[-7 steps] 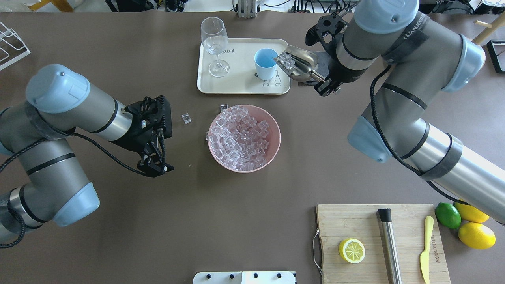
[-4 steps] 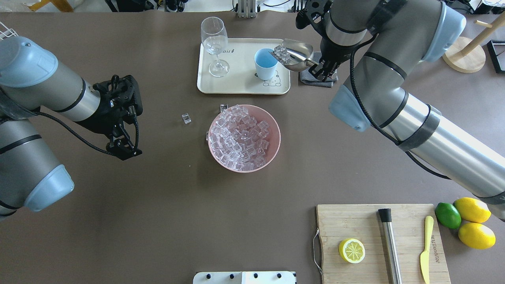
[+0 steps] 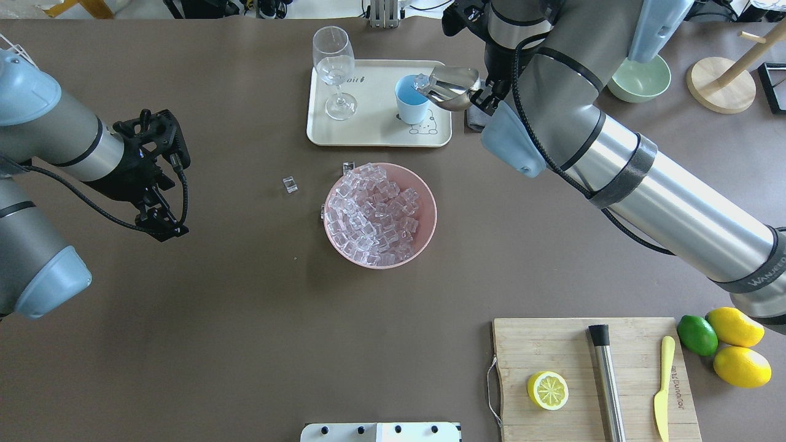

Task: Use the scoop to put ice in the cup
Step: 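Tip ice into the blue cup with the right gripper while the left withdraws, then carry the empty scoop back toward its spot with the right gripper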

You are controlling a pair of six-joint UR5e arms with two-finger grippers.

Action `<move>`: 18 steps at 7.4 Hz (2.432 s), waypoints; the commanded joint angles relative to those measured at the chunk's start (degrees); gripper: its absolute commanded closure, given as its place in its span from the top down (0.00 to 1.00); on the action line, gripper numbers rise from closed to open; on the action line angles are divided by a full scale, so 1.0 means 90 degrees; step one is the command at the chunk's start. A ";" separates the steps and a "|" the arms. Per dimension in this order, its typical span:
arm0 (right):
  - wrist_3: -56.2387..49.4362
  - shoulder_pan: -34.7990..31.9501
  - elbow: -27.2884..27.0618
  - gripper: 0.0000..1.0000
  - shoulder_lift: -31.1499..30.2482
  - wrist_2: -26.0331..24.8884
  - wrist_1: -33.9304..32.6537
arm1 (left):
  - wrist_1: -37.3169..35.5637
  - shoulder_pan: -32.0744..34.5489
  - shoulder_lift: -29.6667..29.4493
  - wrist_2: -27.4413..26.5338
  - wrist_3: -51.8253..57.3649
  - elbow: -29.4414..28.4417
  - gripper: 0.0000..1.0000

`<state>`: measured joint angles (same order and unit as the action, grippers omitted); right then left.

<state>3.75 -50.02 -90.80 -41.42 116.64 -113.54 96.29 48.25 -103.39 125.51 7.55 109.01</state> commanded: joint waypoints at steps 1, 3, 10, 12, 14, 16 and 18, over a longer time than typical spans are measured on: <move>-0.0114 -0.0057 -0.0765 0.00 -0.0452 0.0086 -0.0480 | -0.0063 0.0923 0.0208 0.0271 -0.0058 -0.0149 0.99; 0.0061 -0.0495 -0.1470 0.00 -0.1263 0.0456 -0.0383 | -0.0404 0.2579 0.0646 0.1605 -0.0068 -0.0188 0.99; 0.5373 -0.0722 -0.2655 0.00 -0.5480 0.0333 0.3869 | -0.0425 0.4881 0.1133 0.1319 0.0000 -0.1204 0.99; 0.5852 -0.0722 -0.2577 0.00 -0.6429 0.0224 0.5188 | -0.0425 0.5039 0.1447 0.1337 0.0001 -0.1196 0.99; 0.5775 -0.0683 -0.1984 0.00 -0.6706 0.0253 0.6205 | -0.0425 0.5214 0.1565 0.1405 -0.0019 -0.0942 0.99; 0.5541 -0.0673 -0.1864 0.00 -0.6843 0.0292 0.6463 | -0.0396 0.5196 0.1653 0.1415 0.0001 -0.0949 0.99; 0.5492 -0.0663 -0.1806 0.00 -0.6969 0.0292 0.6463 | -0.0396 0.5118 0.1653 0.1415 0.0001 -0.1028 0.99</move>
<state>53.58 -56.11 -107.69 -103.17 119.23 -55.70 92.72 94.91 -88.59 138.19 7.54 100.39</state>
